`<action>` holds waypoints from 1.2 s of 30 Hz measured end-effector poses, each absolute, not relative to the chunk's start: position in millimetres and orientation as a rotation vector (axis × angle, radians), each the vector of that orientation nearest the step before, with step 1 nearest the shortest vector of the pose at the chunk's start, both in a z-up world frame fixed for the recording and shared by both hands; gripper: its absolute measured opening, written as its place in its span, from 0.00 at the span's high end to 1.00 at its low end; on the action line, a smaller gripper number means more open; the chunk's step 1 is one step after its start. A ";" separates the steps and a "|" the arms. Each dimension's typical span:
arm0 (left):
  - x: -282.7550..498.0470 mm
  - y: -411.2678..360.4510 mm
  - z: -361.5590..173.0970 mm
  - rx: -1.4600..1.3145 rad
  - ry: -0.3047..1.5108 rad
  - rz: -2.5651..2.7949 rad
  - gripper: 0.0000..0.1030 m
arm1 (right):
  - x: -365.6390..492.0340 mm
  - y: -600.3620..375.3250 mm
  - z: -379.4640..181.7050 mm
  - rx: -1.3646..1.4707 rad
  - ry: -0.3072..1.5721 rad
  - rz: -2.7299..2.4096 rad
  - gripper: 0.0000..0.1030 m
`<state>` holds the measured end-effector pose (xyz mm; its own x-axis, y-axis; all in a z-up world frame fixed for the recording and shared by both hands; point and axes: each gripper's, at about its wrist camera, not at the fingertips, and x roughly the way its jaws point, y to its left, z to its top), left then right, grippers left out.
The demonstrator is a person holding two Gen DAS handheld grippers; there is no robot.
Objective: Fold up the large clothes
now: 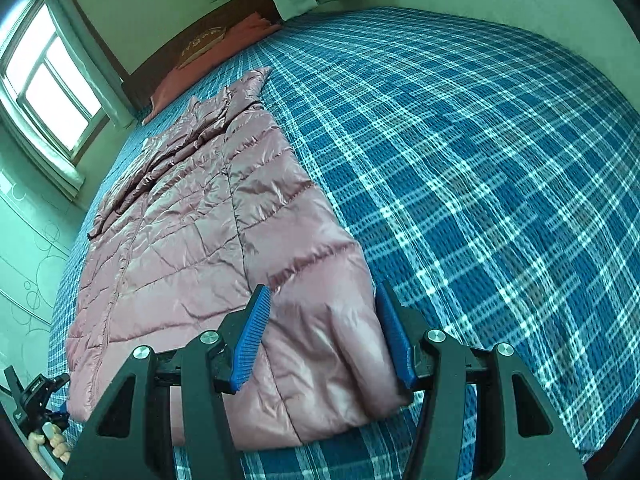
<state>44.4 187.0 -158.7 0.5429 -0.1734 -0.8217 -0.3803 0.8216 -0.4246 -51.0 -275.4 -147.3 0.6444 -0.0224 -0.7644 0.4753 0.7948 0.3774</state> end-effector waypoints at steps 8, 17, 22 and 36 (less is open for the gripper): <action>14.7 188.2 -161.4 -0.822 0.955 0.134 0.41 | -74.2 -284.1 -163.3 0.803 0.775 -0.299 0.47; 5.8 171.2 -170.7 -0.911 0.976 0.061 0.40 | -76.5 -260.5 -168.7 0.929 0.710 -0.146 0.38; 25.3 165.5 -173.8 -0.880 0.951 0.053 0.39 | -61.7 -253.1 -171.0 0.937 0.679 -0.111 0.38; 55.2 160.9 -178.7 -0.898 0.923 -0.022 0.89 | -31.2 -259.3 -169.6 0.938 0.659 -0.074 0.86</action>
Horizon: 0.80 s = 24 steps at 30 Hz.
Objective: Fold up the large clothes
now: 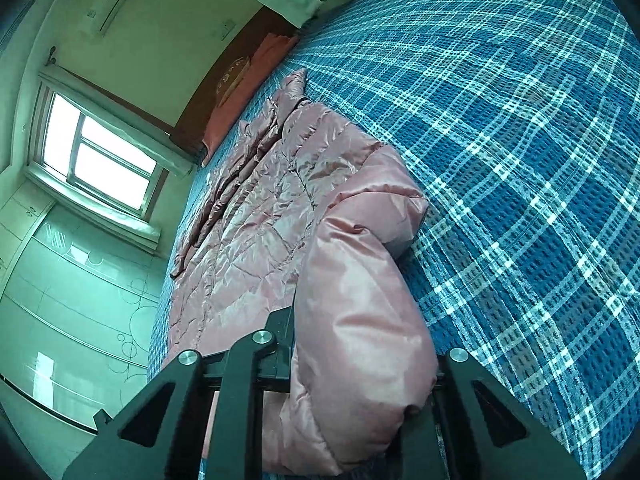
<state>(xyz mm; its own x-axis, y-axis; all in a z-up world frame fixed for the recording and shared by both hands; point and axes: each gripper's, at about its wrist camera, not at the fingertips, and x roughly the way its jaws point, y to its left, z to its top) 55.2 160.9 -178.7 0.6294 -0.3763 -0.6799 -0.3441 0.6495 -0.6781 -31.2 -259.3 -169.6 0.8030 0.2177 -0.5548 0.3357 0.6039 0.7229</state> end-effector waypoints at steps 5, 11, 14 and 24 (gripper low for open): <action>49.7 163.4 -161.5 -0.897 0.870 -0.073 0.94 | -40.9 -258.9 -149.9 0.930 0.608 -0.034 0.90; 35.2 160.5 -119.4 -0.855 0.774 -0.154 0.95 | -68.0 -250.7 -118.6 0.919 0.549 0.035 0.91; 26.0 162.4 -100.1 -0.849 0.736 -0.197 0.96 | -80.6 -247.0 -102.0 0.909 0.525 0.068 0.91; -1.0 178.2 -50.9 -0.823 0.699 -0.275 0.96 | -119.4 -246.7 -52.5 0.891 0.433 0.138 0.91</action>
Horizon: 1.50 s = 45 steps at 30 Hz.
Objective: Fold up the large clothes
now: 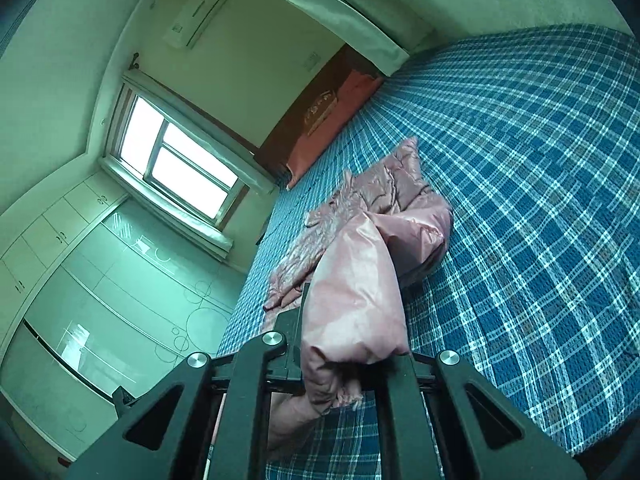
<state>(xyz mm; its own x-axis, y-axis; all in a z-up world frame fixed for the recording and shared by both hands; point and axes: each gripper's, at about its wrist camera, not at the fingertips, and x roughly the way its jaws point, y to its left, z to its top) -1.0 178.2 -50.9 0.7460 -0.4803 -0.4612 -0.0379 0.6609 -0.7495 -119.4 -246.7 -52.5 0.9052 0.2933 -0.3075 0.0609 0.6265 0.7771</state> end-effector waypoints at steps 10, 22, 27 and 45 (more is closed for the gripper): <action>110.7 156.3 -23.3 -0.765 0.694 -0.296 0.96 | -1.9 -266.7 -25.3 0.860 0.419 0.207 0.91; 332.6 101.1 -28.0 -0.598 0.721 -0.196 0.96 | 224.5 -318.0 -35.7 0.847 0.490 0.107 0.91; 411.3 86.8 -60.4 -0.524 0.761 -0.117 0.96 | 295.9 -332.0 -62.2 0.832 0.549 0.050 0.91; 476.3 87.0 -83.8 -0.563 0.789 -0.054 0.42 | 339.0 -344.4 -80.5 0.809 0.539 -0.008 0.40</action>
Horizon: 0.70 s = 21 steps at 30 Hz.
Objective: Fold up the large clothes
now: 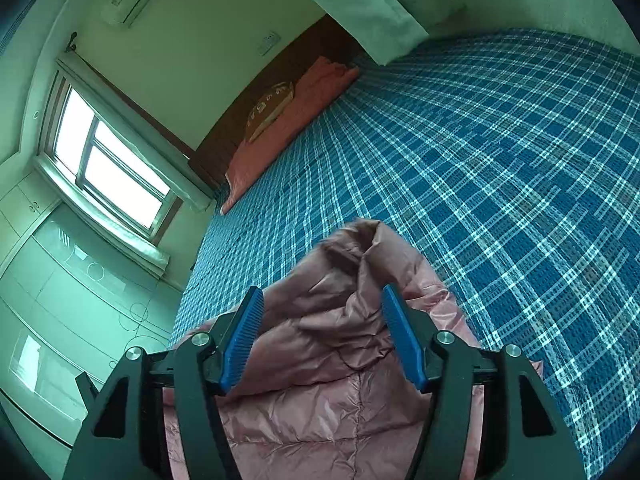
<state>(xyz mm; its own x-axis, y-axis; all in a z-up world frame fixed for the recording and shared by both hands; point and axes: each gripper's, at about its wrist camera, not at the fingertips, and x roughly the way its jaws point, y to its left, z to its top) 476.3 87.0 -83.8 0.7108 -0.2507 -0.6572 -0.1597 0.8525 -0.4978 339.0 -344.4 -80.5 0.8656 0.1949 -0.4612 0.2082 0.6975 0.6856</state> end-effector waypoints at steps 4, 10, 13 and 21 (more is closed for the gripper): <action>457.3 87.4 -75.5 -0.499 0.750 -0.043 0.42 | 341.2 -323.0 -79.0 0.748 0.588 0.001 0.40; 457.5 49.0 -99.3 -0.265 0.806 -0.065 0.42 | 383.7 -258.1 -87.6 0.507 0.717 0.009 0.40; 467.3 34.7 -112.6 -0.209 0.819 -0.061 0.42 | 408.5 -226.1 -91.9 0.373 0.759 0.030 0.40; 501.4 6.8 -159.5 -0.105 0.911 -0.051 0.41 | 456.0 -207.4 -143.1 0.220 0.908 -0.035 0.41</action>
